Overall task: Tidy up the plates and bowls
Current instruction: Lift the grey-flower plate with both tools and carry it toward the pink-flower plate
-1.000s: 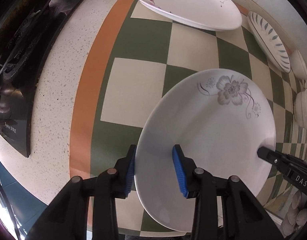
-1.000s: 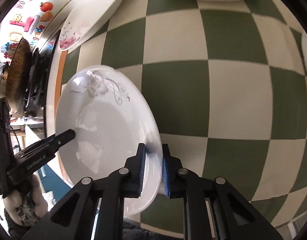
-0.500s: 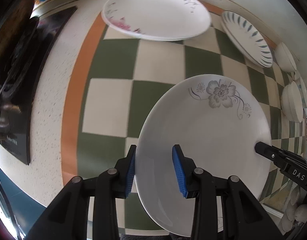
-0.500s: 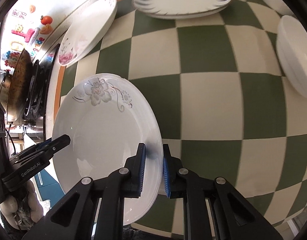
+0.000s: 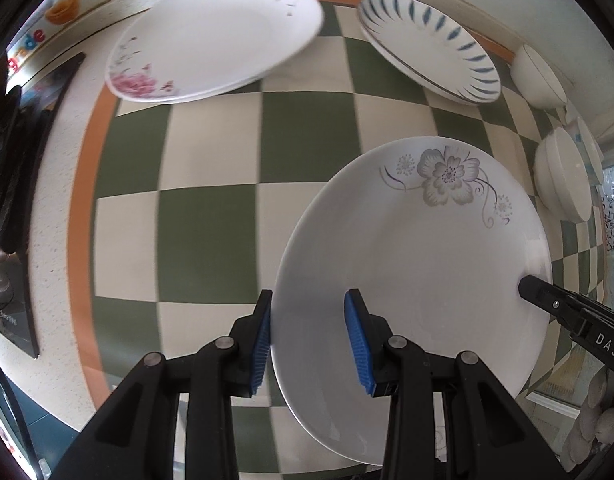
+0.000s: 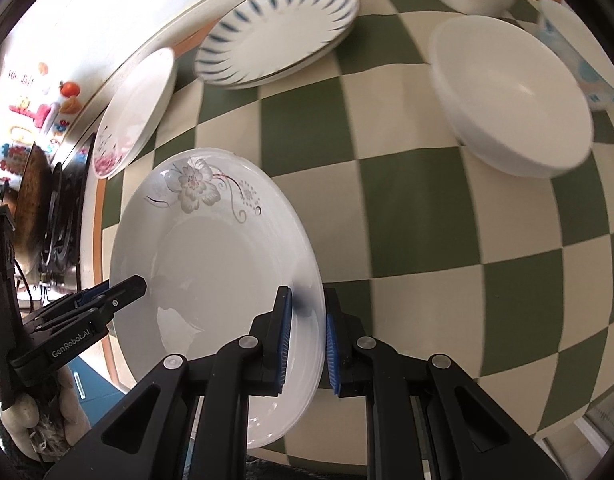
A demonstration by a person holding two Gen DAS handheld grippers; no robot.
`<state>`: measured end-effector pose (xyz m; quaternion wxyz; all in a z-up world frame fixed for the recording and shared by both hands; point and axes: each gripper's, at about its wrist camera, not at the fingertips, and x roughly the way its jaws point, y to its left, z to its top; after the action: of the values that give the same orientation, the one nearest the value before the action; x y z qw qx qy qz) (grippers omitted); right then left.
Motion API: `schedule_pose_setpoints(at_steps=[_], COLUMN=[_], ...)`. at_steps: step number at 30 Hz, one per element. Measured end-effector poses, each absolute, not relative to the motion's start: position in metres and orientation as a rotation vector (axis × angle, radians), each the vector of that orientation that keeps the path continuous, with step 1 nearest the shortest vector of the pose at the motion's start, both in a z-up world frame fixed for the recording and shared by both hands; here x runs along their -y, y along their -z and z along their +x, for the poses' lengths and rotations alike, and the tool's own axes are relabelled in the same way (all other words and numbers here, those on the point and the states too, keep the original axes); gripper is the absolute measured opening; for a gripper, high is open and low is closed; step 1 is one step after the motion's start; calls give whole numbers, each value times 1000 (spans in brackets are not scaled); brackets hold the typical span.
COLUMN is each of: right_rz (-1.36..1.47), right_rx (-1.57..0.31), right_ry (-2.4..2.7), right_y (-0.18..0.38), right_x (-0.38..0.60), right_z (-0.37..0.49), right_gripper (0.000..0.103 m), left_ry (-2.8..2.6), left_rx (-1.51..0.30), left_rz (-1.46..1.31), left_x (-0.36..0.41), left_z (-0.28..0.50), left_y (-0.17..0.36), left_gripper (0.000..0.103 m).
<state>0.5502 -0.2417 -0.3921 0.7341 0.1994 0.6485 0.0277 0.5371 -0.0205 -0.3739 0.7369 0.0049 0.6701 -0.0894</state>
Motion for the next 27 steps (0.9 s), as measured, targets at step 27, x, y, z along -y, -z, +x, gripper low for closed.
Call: schedule_pose_setpoints(at_steps=[27], right_rz=[509], right_rx=[-1483], right_ry=[-21], right_y=[418], right_x=[277], right_z=[540], right_gripper=[19], left_ry=[138], left_rx=[-1436], left_rz=[5], left_x=[36], left_z=[534], left_y=[361], left_gripper=[34])
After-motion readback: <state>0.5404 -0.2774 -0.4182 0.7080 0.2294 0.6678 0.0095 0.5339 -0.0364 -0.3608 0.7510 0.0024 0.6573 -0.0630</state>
